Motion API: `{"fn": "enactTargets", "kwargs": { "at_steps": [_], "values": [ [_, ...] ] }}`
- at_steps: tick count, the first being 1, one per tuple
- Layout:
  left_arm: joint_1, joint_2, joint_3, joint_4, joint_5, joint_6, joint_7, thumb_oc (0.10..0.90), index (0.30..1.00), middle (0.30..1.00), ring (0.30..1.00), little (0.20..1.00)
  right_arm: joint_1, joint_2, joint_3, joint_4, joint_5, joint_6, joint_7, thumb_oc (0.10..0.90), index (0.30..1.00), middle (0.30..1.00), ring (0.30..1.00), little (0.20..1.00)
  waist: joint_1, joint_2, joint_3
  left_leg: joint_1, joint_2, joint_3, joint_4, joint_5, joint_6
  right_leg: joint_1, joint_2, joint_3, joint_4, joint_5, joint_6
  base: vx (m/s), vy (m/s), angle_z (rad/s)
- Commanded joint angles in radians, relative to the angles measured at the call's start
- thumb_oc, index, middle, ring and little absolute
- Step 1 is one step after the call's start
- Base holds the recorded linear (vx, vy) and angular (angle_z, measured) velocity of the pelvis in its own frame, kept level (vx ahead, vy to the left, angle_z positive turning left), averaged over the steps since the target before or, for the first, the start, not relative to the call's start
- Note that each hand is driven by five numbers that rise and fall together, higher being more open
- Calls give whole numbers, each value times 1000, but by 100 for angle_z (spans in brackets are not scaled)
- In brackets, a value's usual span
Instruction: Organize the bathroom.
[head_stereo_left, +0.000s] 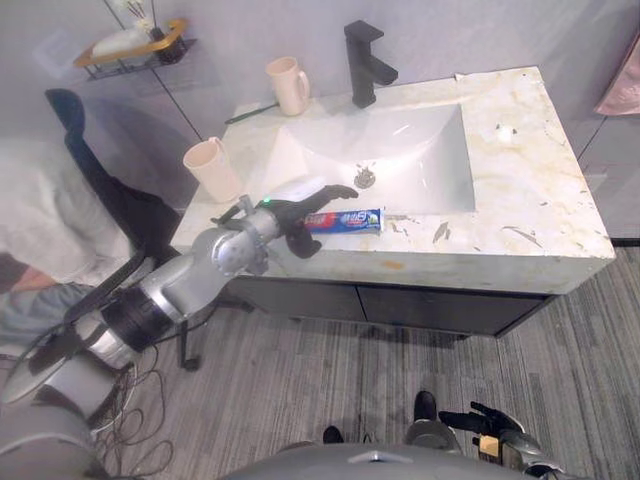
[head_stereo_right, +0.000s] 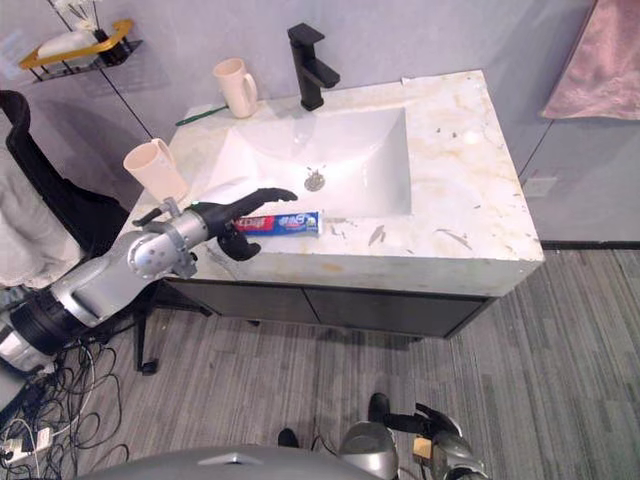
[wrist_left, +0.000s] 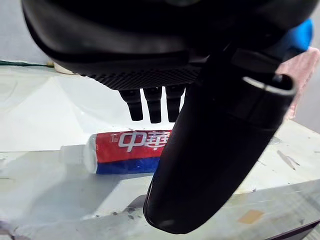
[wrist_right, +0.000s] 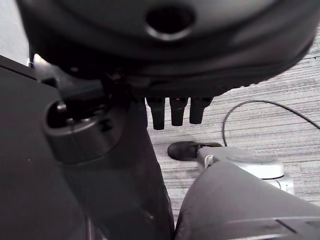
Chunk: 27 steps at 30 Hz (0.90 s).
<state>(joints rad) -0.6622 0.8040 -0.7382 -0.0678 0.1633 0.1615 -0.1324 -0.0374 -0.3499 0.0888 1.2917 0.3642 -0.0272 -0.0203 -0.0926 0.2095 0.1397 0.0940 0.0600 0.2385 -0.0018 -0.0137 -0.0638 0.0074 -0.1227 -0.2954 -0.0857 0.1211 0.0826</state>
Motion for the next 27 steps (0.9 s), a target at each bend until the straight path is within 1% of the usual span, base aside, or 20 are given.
{"fn": "enactTargets", "kwargs": {
  "at_steps": [1,9,17,18,19,20,21,22,23,24,25,27],
  "values": [
    [-124,81,114,11,30,-15,64,800,900,900,900,900,29,-7,30,12,-15,4,-1,800,900,900,900,900,-5,-80,-40,-93,-65,30,124,-41,6,69,32,2,28,-130,2,0,0,0],
    [-99,69,103,69,43,-27,53,800,900,900,900,900,30,-8,33,6,-9,13,-5,800,900,900,900,900,-9,-85,-38,-90,-64,35,124,-43,7,69,33,4,28,-130,1,3,1,1],
    [-96,53,84,109,74,-29,67,800,900,900,900,900,38,-9,32,7,-6,6,-3,800,900,900,900,900,-18,-89,-36,-91,-63,41,126,-45,8,64,34,8,30,-131,1,0,0,0],
    [-98,51,81,113,84,-30,70,773,860,860,860,860,39,-9,32,7,-6,5,-2,800,900,900,900,900,-19,-89,-36,-92,-63,42,127,-45,8,63,33,8,30,-131,1,0,0,0],
    [-99,50,76,118,87,-29,78,654,681,681,681,681,41,-9,32,7,-5,2,-2,800,900,900,900,900,-21,-89,-36,-91,-63,43,127,-46,8,64,33,8,30,-130,1,0,0,0],
    [-100,49,75,120,84,-29,77,654,681,681,681,681,41,-9,31,7,-5,2,-2,800,900,900,900,900,-21,-90,-36,-91,-63,44,127,-46,8,63,33,8,30,-130,1,0,0,0],
    [-101,46,75,128,81,-30,74,566,549,549,549,549,43,-9,31,6,-3,1,-2,800,900,900,900,900,-23,-90,-35,-91,-62,47,128,-46,8,62,33,8,32,-130,2,0,0,0],
    [-102,42,71,134,90,-32,75,515,472,472,472,472,44,-10,30,3,-1,2,-2,800,900,900,900,900,-25,-91,-34,-92,-61,48,130,-47,8,61,32,8,33,-130,2,0,0,0],
    [-103,41,69,136,90,-31,74,515,472,472,472,472,44,-10,30,3,-1,2,-2,800,900,900,900,900,-26,-92,-34,-92,-60,49,131,-47,8,61,32,8,34,-130,2,0,0,0],
    [-105,38,64,141,88,-28,69,408,312,312,312,312,44,-9,30,3,-1,2,-4,800,900,900,900,900,-27,-92,-33,-91,-60,49,131,-47,8,61,32,8,35,-130,1,0,0,0],
    [-105,37,63,141,89,-28,69,400,300,300,300,300,44,-10,30,4,-1,2,-3,800,900,900,900,900,-27,-92,-33,-91,-60,50,131,-47,8,61,32,8,35,-130,1,0,0,0],
    [-111,38,57,144,92,-29,64,400,300,300,300,300,46,-12,28,2,3,0,-4,800,900,900,900,900,-30,-93,-32,-91,-60,52,132,-48,8,60,31,9,35,-130,2,0,0,0]
  ]
}}
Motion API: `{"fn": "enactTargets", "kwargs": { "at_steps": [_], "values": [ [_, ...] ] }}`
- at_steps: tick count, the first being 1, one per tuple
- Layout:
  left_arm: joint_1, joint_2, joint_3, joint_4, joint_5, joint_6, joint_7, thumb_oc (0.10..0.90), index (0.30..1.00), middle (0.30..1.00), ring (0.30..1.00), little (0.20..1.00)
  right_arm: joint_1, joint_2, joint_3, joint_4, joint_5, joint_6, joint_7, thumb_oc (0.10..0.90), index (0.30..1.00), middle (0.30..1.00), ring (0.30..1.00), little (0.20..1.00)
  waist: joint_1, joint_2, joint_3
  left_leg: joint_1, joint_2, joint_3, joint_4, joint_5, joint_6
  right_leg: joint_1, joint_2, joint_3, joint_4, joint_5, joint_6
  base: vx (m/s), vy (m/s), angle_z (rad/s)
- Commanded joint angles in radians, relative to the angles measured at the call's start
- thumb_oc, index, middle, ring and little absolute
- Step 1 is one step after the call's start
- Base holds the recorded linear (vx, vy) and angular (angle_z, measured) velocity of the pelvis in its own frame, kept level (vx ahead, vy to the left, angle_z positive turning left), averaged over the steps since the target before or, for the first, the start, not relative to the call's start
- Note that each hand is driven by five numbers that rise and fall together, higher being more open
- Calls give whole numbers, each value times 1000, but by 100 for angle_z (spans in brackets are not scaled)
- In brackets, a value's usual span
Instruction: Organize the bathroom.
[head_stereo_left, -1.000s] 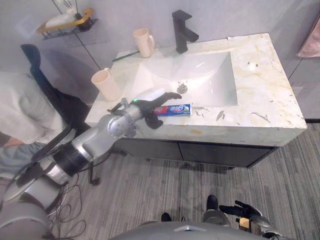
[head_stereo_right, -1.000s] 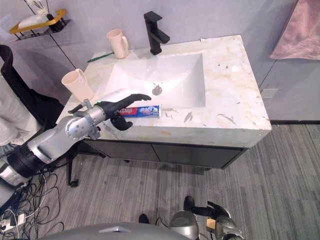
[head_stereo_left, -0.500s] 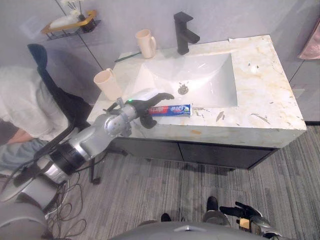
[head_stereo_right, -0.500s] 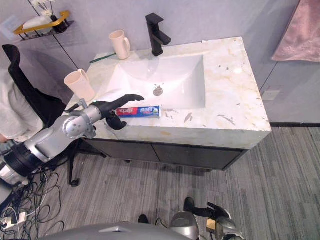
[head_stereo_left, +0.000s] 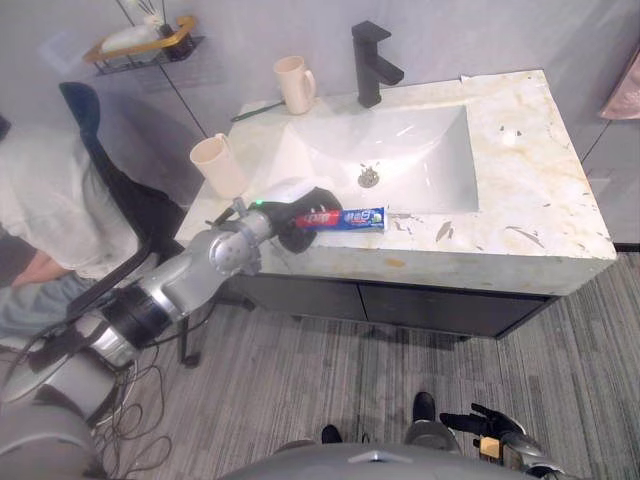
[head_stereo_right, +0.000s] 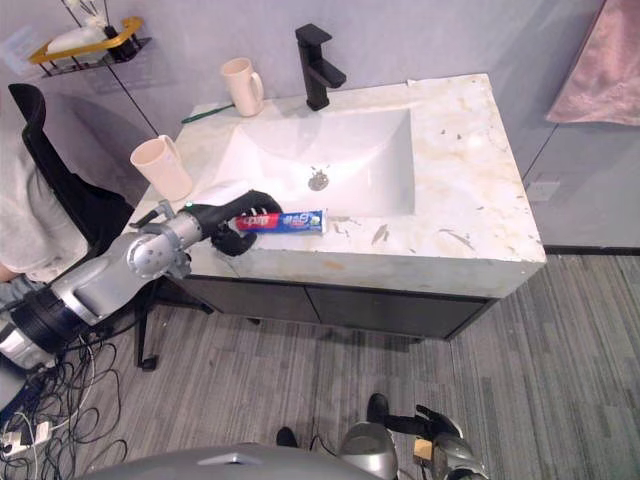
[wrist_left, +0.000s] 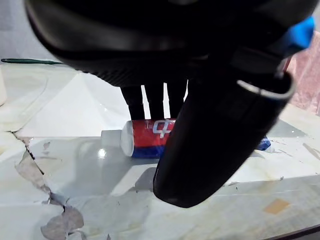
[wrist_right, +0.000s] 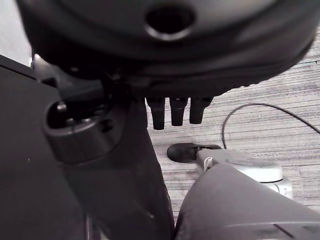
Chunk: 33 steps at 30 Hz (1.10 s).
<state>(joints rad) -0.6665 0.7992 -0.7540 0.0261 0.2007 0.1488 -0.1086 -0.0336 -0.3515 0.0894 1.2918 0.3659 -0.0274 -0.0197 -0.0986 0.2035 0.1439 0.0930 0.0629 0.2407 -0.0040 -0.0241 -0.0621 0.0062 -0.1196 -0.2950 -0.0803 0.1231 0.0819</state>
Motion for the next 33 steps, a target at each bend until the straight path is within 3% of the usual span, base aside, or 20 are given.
{"fn": "enactTargets", "kwargs": {
  "at_steps": [1,7,13,14,16,17,20,22,23,25,27,28,30,31,32,33],
  "values": [
    [-106,43,72,50,55,-16,41,400,300,300,300,300,42,-10,27,2,2,0,-4,800,900,900,900,900,-24,-87,-36,-90,-63,50,134,-38,6,61,28,8,30,-132,3,0,0,0],
    [-109,40,64,63,69,-18,55,400,300,300,300,300,46,-15,14,-2,33,-6,-13,800,900,900,900,900,-30,-90,-34,-90,-64,57,140,-42,7,59,25,8,29,-129,4,-4,19,-6],
    [-85,39,97,73,17,-40,152,400,300,300,300,300,68,-13,-43,-22,200,-31,-57,800,900,900,900,900,-43,-99,-29,-83,-72,60,133,-45,11,53,23,17,30,-122,9,-43,33,-1],
    [-74,40,122,70,-29,-62,208,400,300,300,300,300,81,-12,-75,-29,279,-65,-81,800,900,900,900,900,-48,-103,-26,-79,-74,61,130,-45,12,51,23,21,30,-119,11,-78,59,-3],
    [-66,40,139,67,-43,-67,220,400,300,300,300,300,90,-11,-90,-34,305,-82,-90,800,900,900,900,900,-50,-106,-24,-77,-75,60,128,-46,13,50,24,23,30,-118,12,-69,44,-2],
    [-26,41,215,40,-139,-137,324,400,300,300,300,300,131,-13,-152,-54,396,-156,-117,800,900,900,900,900,-58,-115,-20,-66,-80,59,114,-46,17,47,28,29,29,-113,15,-112,58,-2],
    [31,8,323,-1,-235,-215,430,400,300,300,300,300,178,-12,-225,-125,426,-258,-190,800,900,900,900,900,-67,-136,-16,-56,-87,52,98,-46,21,43,34,38,26,-104,18,-104,42,-4],
    [77,-33,402,-47,-301,-270,490,400,300,300,300,300,209,-10,-272,-204,401,-335,-284,800,900,900,900,900,-76,-151,-17,-47,-92,49,82,-45,25,42,39,45,21,-96,21,-90,20,-7],
    [97,-77,439,-73,-341,-288,520,400,300,300,300,300,219,-12,-304,-275,373,-399,-390,800,900,900,900,900,-85,-162,-15,-40,-95,47,72,-44,28,41,45,53,19,-91,24,-101,28,-10],
    [109,-119,458,-93,-372,-296,552,400,300,300,300,300,229,-15,-332,-357,318,-433,-491,800,900,900,900,900,-96,-170,-18,-36,-98,47,60,-41,31,34,50,60,19,-86,27,-83,25,-8],
    [125,-183,478,-117,-423,-322,603,400,300,300,300,300,243,-30,-368,-528,177,-481,-692,800,900,900,900,900,-118,-182,-18,-27,-103,50,44,-37,36,25,56,72,18,-76,32,-91,44,-16],
    [140,-226,495,-134,-447,-335,628,400,300,300,300,300,258,-53,-414,-695,31,-459,-826,800,900,900,900,900,-135,-187,-19,-19,-108,54,32,-34,42,20,61,83,18,-71,35,-79,52,-19],
    [143,-246,500,-142,-456,-345,646,400,300,300,300,300,265,-68,-440,-774,-50,-453,-878,800,900,900,900,900,-144,-188,-20,-14,-111,57,24,-33,46,17,64,90,18,-67,38,-47,48,-21],
    [147,-262,508,-155,-492,-356,662,400,300,300,300,300,270,-91,-475,-872,-151,-459,-929,800,900,900,900,900,-156,-190,-23,-9,-116,59,16,-31,50,14,68,99,17,-65,40,-29,105,-22],
    [161,-297,525,-170,-544,-378,679,400,300,300,300,300,263,-122,-525,-1084,-234,-407,-947,800,900,900,900,900,-171,-189,-24,5,-122,62,4,-36,58,15,76,116,17,-70,42,-58,122,-16],
    [166,-305,531,-175,-575,-391,689,400,300,300,300,300,254,-137,-547,-1173,-277,-402,-941,800,900,900,900,900,-177,-190,-28,2,-125,68,1,-28,61,7,77,123,20,-65,42,-55,152,-21]
  ]
}}
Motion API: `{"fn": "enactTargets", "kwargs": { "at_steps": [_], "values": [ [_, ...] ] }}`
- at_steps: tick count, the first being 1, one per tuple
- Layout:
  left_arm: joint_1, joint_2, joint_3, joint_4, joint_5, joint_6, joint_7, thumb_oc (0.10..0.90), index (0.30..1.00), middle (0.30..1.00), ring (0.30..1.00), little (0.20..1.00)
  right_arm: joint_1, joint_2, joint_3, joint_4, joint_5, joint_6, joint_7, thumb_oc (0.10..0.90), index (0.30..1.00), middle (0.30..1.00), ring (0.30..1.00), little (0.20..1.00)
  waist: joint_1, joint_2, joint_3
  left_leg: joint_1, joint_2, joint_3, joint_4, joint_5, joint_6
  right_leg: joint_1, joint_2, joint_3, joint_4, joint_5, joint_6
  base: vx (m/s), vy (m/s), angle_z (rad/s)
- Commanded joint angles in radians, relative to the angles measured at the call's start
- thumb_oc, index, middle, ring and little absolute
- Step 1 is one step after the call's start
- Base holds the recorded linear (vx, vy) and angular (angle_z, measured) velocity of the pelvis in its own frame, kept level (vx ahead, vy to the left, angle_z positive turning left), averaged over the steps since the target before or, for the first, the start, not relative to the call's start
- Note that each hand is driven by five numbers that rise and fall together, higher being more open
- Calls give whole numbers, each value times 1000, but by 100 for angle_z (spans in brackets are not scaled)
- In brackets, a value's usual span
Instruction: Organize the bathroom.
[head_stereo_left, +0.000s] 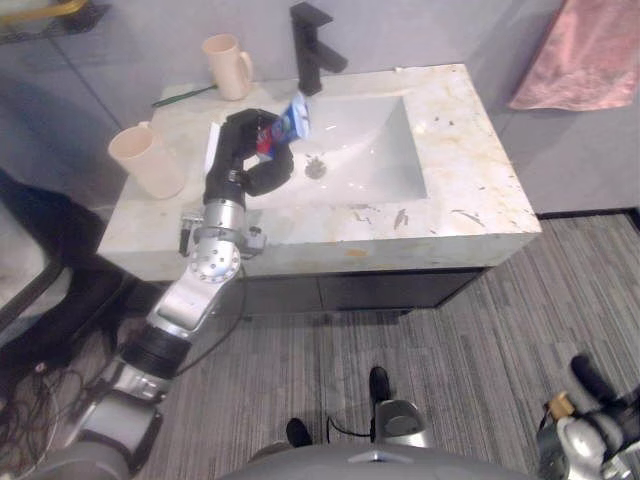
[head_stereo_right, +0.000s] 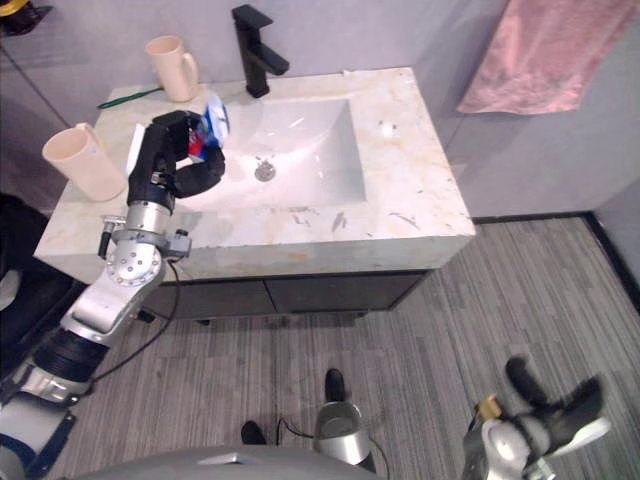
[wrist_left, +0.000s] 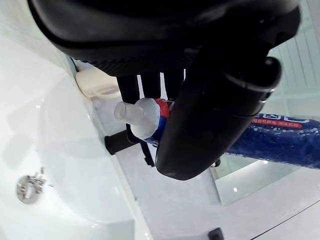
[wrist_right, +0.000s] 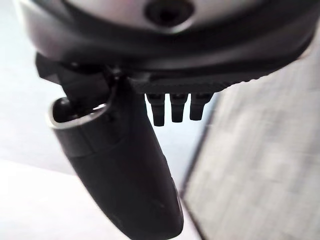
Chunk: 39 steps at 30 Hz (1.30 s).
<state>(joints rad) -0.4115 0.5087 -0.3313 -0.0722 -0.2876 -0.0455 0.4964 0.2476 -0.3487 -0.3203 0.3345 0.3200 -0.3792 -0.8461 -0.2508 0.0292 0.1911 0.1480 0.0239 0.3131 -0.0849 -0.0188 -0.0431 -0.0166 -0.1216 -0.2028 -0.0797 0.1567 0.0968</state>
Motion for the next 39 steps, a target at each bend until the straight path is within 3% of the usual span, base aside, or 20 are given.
{"fn": "enactTargets", "kwargs": {
  "at_steps": [1,5,8,9,12,13,16,20,24,39],
  "values": [
    [-83,-28,115,-83,-137,-211,83,400,300,300,300,300,-63,-174,-159,-333,-311,-97,-82,800,900,900,900,900,-29,-14,-82,-49,-91,0,75,-32,47,26,82,40,20,-101,28,-57,107,-24],
    [-88,-51,111,-113,-220,-213,80,400,300,300,300,300,-196,-283,-129,-532,-319,-167,81,800,900,900,900,900,-6,-14,-96,-42,-98,3,63,-32,56,30,81,46,21,-109,29,-4,89,-26],
    [-109,-69,88,-128,-242,-193,86,400,300,300,300,300,-344,-367,-5,-614,-211,-179,280,800,900,900,900,900,34,-21,-106,-35,-102,-8,58,-40,62,41,78,41,25,-121,33,-13,32,-3],
    [-118,-82,76,-129,-236,-179,86,400,300,300,300,300,-437,-383,94,-647,-144,-155,413,800,900,900,900,900,58,-30,-114,-43,-103,-12,58,-31,64,35,73,36,30,-116,31,0,0,0],
    [-120,-95,66,-128,-216,-166,83,400,300,300,300,300,-510,-388,172,-671,-85,-118,530,800,900,900,900,900,75,-36,-119,-46,-104,-18,56,-28,64,35,70,32,33,-119,31,0,-5,3],
    [-123,-110,47,-129,-213,-154,82,400,300,300,300,300,-595,-389,276,-680,-62,-57,602,800,900,900,900,900,101,-45,-123,-48,-104,-28,54,-27,65,35,65,20,38,-121,32,5,-20,12],
    [-125,-137,15,-119,-194,-143,75,400,300,300,300,300,-726,-378,418,-677,14,69,673,800,900,900,900,900,130,-56,-124,-49,-103,-44,51,-20,61,37,54,-2,43,-120,33,9,-23,16],
    [-108,-182,-42,-88,-166,-133,13,400,300,300,300,300,-836,-339,569,-580,37,186,760,800,900,900,900,900,177,-71,-122,-46,-101,-72,50,-18,59,45,38,-44,53,-121,34,22,-27,34],
    [-105,-206,-80,-72,-150,-129,-18,400,300,300,300,300,-872,-308,623,-524,79,228,805,800,900,900,900,900,197,-80,-120,-42,-104,-92,47,-19,59,51,30,-64,56,-120,34,22,-31,30],
    [-123,-225,-120,1,-114,-112,-28,400,300,300,300,300,-954,-229,665,-477,87,240,785,800,900,900,900,900,221,-89,-125,-36,-106,-114,50,-26,60,65,29,-74,50,-119,30,5,-8,3]
  ]
}}
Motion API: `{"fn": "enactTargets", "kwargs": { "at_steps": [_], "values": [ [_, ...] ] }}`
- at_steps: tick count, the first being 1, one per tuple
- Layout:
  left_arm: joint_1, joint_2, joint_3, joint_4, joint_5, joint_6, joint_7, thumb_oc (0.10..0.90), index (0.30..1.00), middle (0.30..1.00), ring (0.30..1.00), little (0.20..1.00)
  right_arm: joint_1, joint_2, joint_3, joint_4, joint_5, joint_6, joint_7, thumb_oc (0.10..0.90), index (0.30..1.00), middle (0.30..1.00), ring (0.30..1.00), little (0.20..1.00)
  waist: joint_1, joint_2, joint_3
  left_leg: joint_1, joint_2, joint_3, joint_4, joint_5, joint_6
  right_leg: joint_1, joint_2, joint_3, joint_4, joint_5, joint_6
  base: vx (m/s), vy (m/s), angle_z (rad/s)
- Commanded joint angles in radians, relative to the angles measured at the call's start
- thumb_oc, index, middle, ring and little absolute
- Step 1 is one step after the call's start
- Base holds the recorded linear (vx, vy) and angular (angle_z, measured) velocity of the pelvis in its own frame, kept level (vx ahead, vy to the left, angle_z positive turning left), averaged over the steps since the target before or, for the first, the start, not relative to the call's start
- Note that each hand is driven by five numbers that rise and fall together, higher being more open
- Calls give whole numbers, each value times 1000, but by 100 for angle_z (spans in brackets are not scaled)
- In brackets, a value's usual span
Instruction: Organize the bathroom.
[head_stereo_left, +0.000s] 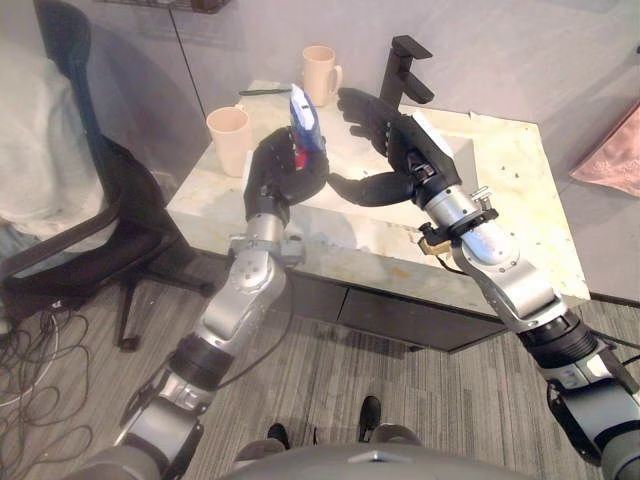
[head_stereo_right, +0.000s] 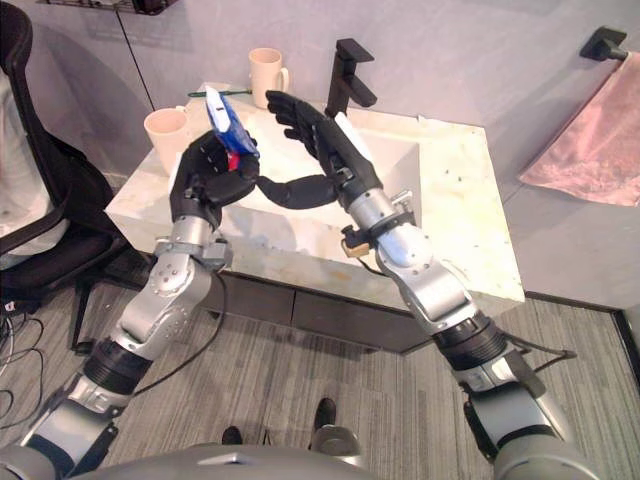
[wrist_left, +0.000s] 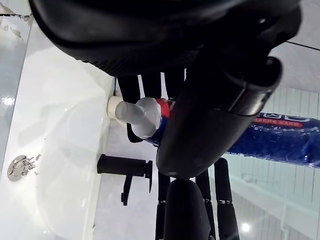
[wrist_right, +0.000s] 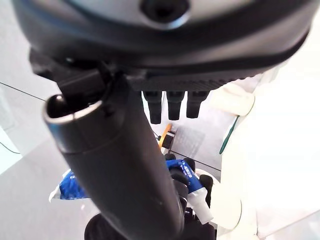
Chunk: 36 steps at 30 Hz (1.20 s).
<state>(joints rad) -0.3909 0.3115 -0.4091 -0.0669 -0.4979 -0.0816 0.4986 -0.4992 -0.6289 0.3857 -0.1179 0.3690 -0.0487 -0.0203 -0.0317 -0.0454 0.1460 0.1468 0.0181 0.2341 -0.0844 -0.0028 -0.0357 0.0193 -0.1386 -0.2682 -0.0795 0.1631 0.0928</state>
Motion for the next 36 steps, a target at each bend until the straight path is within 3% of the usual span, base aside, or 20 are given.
{"fn": "enactTargets", "kwargs": {
  "at_steps": [1,13,23,24,25,27,29,30,36],
  "values": [
    [-144,-29,-44,-1,98,-74,-30,400,300,300,300,300,-213,54,-39,-25,36,-90,-44,800,900,900,900,900,2,-14,-80,-35,-101,-35,49,-42,53,30,47,-9,50,-125,35,0,0,0],
    [-149,-36,-57,39,163,-60,-16,400,300,300,300,300,-275,71,-23,-56,38,-72,-52,800,900,900,900,900,5,-20,-85,-34,-100,-30,48,-42,53,29,47,-3,47,-120,38,0,0,0],
    [-149,-41,-62,47,168,-66,-6,400,300,300,300,300,-297,83,2,-53,37,-9,-37,800,900,900,900,900,13,-24,-89,-34,-102,-32,43,-40,53,25,43,-9,45,-115,39,0,0,0],
    [-150,-38,-61,42,166,-61,-3,400,300,300,300,300,-288,83,2,-48,39,-10,-32,744,815,815,815,815,13,-24,-88,-35,-102,-32,44,-40,54,24,42,-9,47,-115,40,0,0,0],
    [-150,-37,-61,42,165,-60,-2,400,300,300,300,300,-283,83,1,-47,39,-13,-32,648,672,672,672,672,12,-24,-88,-36,-102,-32,45,-40,54,24,42,-8,47,-116,41,0,0,0],
    [-151,-36,-59,43,162,-56,-3,400,300,300,300,300,-274,83,-4,-38,42,-22,-26,538,507,507,507,507,10,-24,-89,-35,-102,-33,46,-40,54,23,42,-6,48,-115,41,0,0,0],
    [-155,-37,-59,46,164,-55,3,400,300,300,300,300,-271,85,-6,-35,37,-24,-23,474,411,411,411,411,7,-24,-88,-35,-101,-31,48,-40,53,22,42,-4,49,-115,41,0,0,0],
    [-154,-37,-57,52,165,-60,1,400,300,300,300,300,-269,83,-8,-33,28,-24,-19,409,314,314,314,314,6,-23,-88,-35,-101,-30,49,-40,53,23,42,-3,49,-115,40,0,0,0],
    [-154,-36,-49,62,169,-70,9,400,300,300,300,300,-248,70,-26,-25,31,-38,-19,400,300,300,300,300,-3,-22,-85,-32,-101,-25,48,-41,54,21,42,2,51,-113,43,0,0,0]
  ]
}}
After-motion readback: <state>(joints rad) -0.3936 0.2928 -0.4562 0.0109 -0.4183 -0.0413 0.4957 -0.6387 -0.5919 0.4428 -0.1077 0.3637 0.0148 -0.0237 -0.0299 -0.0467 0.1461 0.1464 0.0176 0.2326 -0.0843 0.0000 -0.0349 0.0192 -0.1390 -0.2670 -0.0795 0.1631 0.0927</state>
